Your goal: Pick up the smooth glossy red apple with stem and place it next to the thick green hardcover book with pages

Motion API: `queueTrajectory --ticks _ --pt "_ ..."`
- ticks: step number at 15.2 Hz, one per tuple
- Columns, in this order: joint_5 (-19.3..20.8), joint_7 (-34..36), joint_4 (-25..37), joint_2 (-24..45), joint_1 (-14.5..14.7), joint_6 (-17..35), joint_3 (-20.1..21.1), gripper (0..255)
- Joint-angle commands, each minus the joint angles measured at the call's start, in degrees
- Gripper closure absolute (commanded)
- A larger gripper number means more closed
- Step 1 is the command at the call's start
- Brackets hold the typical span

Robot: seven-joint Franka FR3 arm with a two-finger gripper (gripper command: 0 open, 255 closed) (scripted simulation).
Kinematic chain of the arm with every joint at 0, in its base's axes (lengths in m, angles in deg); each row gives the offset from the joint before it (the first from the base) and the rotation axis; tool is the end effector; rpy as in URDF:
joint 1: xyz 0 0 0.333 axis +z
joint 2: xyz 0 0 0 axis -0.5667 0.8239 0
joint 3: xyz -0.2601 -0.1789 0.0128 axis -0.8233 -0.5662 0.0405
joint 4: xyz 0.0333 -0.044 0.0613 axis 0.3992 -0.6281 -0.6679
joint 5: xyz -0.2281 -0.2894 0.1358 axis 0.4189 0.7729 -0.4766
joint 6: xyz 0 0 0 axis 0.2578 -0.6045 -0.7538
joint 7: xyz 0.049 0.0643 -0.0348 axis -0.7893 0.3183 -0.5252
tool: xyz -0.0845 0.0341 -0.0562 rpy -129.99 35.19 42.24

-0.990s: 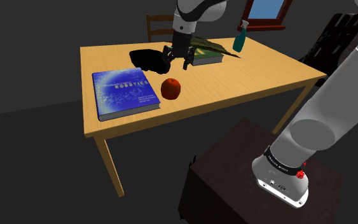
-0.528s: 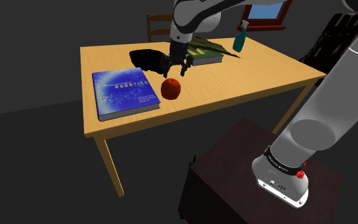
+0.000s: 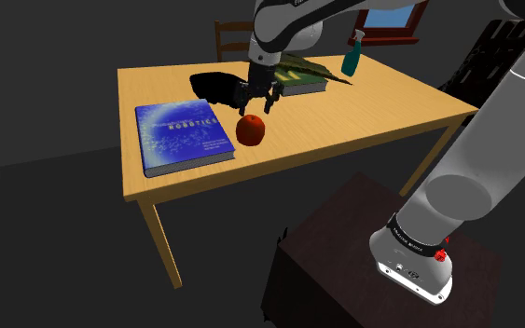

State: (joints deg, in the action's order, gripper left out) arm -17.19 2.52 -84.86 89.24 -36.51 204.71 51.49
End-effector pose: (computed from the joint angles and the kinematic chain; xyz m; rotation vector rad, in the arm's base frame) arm 0.5426 0.0769 0.4010 -3.0020 0.3728 0.0084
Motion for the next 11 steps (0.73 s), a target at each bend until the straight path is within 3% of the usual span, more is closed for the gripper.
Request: queueTrajectory --ticks 1,11 --pt "0.00 0.00 0.00 0.00 0.00 0.00 0.00 255" --pt "0.00 0.06 0.41 -0.33 -0.02 -0.73 -0.01 255"
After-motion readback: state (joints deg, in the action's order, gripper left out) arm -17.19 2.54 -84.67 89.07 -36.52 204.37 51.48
